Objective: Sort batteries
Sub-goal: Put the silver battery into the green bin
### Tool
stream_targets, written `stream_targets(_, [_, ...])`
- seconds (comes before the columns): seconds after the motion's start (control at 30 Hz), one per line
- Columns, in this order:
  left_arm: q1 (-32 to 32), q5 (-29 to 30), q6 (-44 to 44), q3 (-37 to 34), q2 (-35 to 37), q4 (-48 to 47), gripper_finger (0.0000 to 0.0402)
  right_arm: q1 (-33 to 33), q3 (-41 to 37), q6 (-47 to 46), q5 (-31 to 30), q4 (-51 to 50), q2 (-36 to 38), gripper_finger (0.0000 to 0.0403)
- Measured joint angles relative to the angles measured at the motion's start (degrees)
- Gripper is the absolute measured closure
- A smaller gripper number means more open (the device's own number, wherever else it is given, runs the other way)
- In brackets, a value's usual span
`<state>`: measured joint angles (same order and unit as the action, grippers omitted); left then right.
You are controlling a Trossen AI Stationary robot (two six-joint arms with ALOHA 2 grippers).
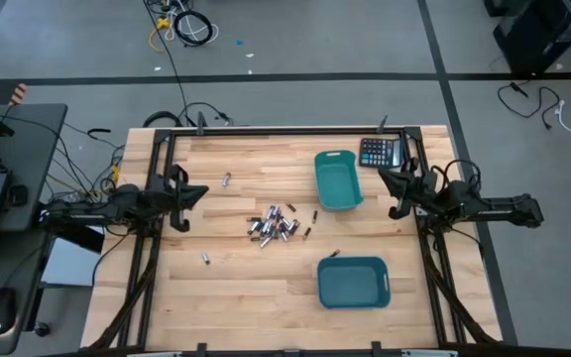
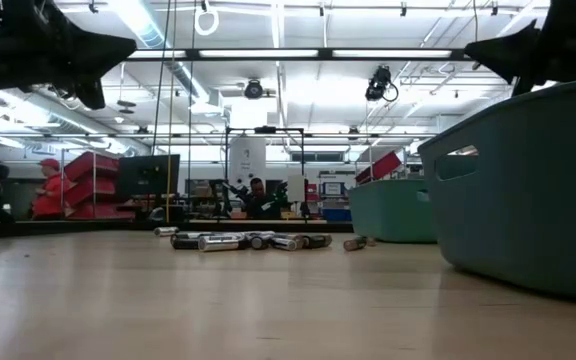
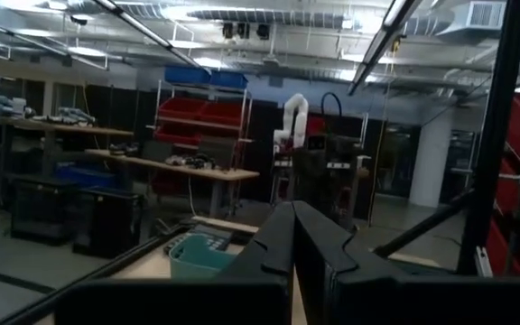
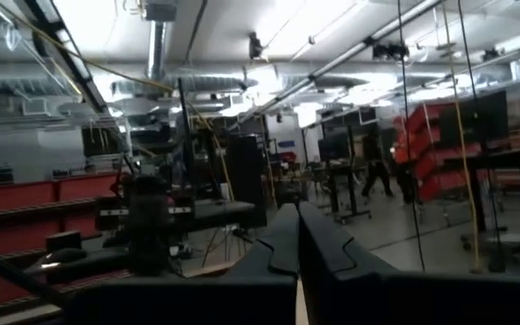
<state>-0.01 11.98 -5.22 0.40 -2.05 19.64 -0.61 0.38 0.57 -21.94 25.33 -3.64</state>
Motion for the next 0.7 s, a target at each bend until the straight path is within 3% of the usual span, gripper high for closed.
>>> stream_targets(0.17, [0.0,0.38,-2.59,0.0,-6.97,2.26,0.0393,0.93,3.28,0.7,0.26,0.74,-3.51,0.0402])
stream_targets(0.3, [0.02,0.54,-5.4,0.0,-17.02,7.35,0.0393,2.19,9.12,2.48,1.81,0.83,-9.44,0.0402])
stream_targets(0.43, [0.02,5.11,-6.0,0.36,-27.68,13.19,0.0393,3.86,14.59,6.21,1.95,0.82,-17.81,0.0402])
stream_targets(0.57, [0.02,9.08,-7.73,3.91,-36.7,11.06,0.0393,5.26,19.17,6.96,-0.38,0.73,-25.67,0.0402])
stream_targets(0.7, [0.04,13.48,-9.77,8.63,-43.06,2.96,0.0393,6.37,23.24,6.91,-5.8,0.62,-30.77,0.0402])
